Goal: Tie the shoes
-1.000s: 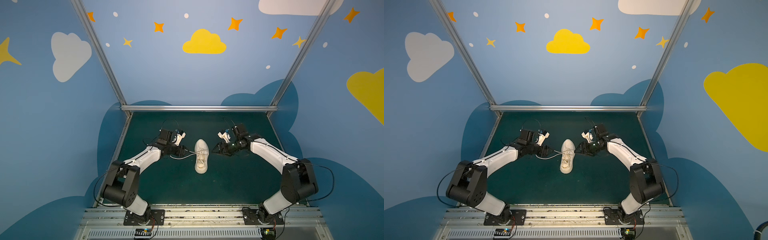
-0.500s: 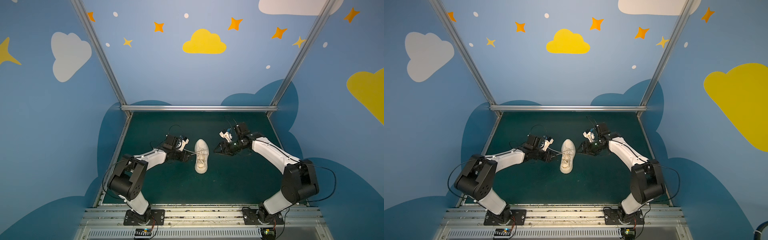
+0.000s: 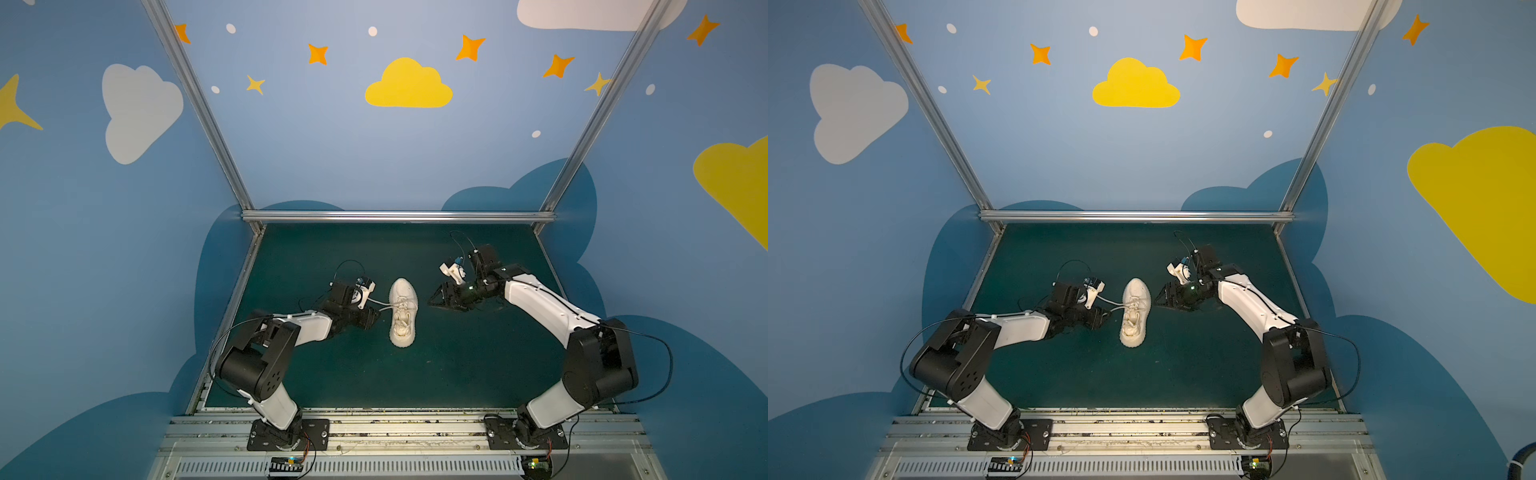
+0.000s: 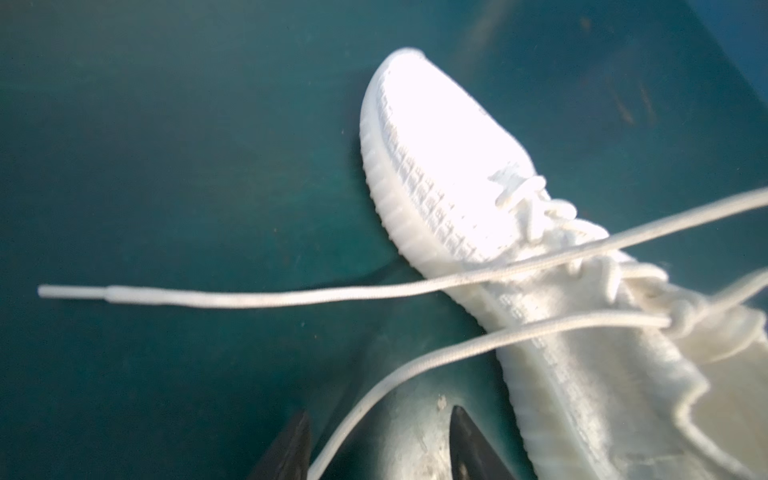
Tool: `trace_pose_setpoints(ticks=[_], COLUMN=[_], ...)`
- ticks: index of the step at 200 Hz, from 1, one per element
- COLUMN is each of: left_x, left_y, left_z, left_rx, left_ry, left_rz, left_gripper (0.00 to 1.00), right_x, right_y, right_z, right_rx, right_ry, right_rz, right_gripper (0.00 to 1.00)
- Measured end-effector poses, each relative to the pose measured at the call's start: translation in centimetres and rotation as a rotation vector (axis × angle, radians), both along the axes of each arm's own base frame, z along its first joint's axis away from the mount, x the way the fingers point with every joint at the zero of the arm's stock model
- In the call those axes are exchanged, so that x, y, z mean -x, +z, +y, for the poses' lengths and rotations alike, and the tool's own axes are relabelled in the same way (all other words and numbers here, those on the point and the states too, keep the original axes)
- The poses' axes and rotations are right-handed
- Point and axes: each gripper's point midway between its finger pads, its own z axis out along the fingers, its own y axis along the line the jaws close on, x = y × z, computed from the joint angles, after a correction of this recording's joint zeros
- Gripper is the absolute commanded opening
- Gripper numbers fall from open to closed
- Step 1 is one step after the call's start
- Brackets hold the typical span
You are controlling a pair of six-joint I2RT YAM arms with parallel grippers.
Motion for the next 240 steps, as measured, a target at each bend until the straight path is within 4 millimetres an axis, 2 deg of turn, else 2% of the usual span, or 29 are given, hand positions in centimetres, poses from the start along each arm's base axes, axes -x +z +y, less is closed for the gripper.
trace_pose_setpoints(ticks=[43, 67, 117, 159, 200, 240], left_x=[0.0, -0.1, -0.1, -0.1, 0.9, 1.8], left_y=[-1.2, -1.2, -1.7, -1.9, -1.4, 1.5], left_z=[-0.7, -1.3, -2.7, -3.0, -2.8, -3.4], left_rx=[-0.026, -0.043, -0.158, -0.224, -0.209, -0.131], left_ry=[-0.048, -0.075, -0.101, -0.097, -0.093, -0.087], left_rz=[0.003, -0.015, -0.069, -0.102, -0.076, -0.034], left_gripper=[0.46, 0.41, 0.22, 0.05, 0.03, 0.03], right_x=[0.0, 0.0, 0.1, 0.3, 0.4, 0.4], right_y=[0.0, -0.1, 0.5, 1.2, 1.1, 1.1], right_z=[-0.1, -0.2, -0.3, -0.5, -0.6, -0.6], right_rx=[0.002, 0.002, -0.002, -0.009, -0.006, -0.005], right_ry=[-0.003, -0.004, -0.007, -0.011, -0.010, -0.010], right_rz=[0.006, 0.007, -0.006, -0.023, -0.022, -0.022], right_gripper=[0.58, 0.58, 0.58, 0.57, 0.57, 0.56])
